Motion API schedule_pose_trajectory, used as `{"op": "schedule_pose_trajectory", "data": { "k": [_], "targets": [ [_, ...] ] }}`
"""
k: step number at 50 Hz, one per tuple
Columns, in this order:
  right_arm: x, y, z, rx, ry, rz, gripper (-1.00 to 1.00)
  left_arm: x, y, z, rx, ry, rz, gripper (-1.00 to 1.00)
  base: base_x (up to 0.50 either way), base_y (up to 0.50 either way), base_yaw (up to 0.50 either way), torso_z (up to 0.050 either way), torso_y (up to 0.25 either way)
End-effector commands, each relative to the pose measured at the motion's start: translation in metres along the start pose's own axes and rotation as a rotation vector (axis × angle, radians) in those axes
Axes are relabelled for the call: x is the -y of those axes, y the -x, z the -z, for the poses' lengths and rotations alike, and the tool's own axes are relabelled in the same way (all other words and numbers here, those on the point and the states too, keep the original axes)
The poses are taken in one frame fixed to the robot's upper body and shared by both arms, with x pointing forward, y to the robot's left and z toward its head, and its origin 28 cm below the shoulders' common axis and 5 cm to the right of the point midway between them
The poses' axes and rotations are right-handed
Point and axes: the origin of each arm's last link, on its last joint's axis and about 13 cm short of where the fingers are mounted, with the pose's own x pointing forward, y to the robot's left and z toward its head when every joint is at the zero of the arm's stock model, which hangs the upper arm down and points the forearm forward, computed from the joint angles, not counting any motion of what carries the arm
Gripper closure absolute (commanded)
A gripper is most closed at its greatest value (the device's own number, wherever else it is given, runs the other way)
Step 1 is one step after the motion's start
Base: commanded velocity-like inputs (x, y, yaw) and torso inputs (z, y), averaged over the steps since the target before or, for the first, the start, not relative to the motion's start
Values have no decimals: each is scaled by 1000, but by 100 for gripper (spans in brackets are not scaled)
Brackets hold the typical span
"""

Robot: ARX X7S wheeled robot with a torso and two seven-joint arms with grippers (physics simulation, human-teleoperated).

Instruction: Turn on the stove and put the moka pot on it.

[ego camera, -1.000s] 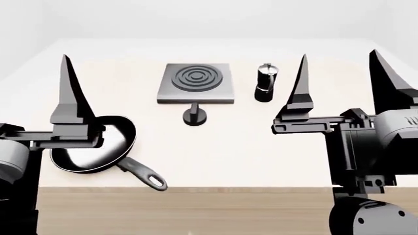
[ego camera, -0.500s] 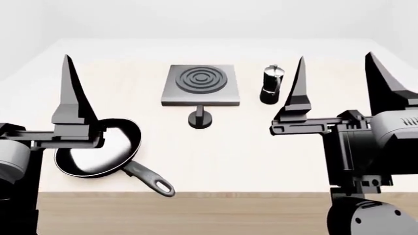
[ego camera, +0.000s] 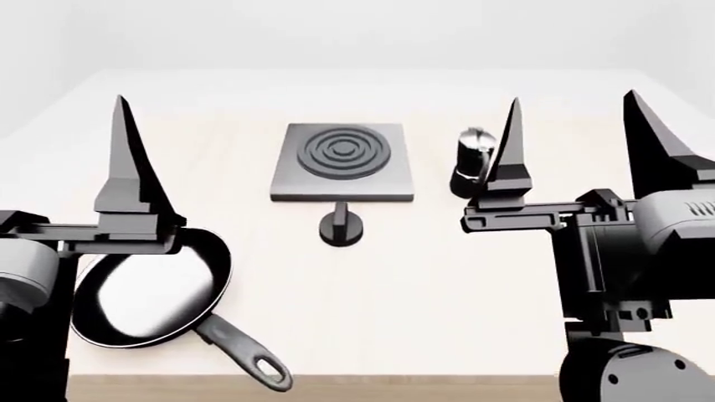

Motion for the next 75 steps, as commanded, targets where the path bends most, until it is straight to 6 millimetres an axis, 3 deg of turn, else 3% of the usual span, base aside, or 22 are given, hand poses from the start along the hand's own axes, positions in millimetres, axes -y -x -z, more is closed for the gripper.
{"op": "schedule_pose_trajectory", "data": {
  "k": [1,75],
  "targets": [
    [0,0,-1,1,-4,-3,-100,0,0,0,0,1,2,-100,238,0,0,0,0],
    [-3,-2,-4,15,-8,-32,-100,1,1,1,-7,2,12,-100,245,0,0,0,0]
  ]
}}
